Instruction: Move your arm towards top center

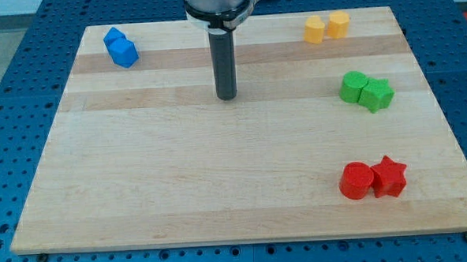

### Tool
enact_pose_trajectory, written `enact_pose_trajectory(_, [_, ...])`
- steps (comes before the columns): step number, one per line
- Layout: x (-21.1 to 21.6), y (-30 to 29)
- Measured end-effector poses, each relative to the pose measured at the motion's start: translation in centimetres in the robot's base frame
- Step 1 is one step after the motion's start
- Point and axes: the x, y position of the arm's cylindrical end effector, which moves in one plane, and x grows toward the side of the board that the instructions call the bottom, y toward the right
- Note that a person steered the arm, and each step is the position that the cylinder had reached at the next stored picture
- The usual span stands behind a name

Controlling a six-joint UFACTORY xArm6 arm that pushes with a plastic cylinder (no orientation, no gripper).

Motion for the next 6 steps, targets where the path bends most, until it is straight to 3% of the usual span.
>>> enact_pose_trajectory(1, [-0.1,-0.1])
enact_pose_trajectory(2, [-2.8,-1.1])
enact_pose_trajectory(4, [-12.4,-1.3])
enact_pose_trajectory(5, [-13.1,-0.7])
enact_pose_trajectory(6, [-15.1,6.0])
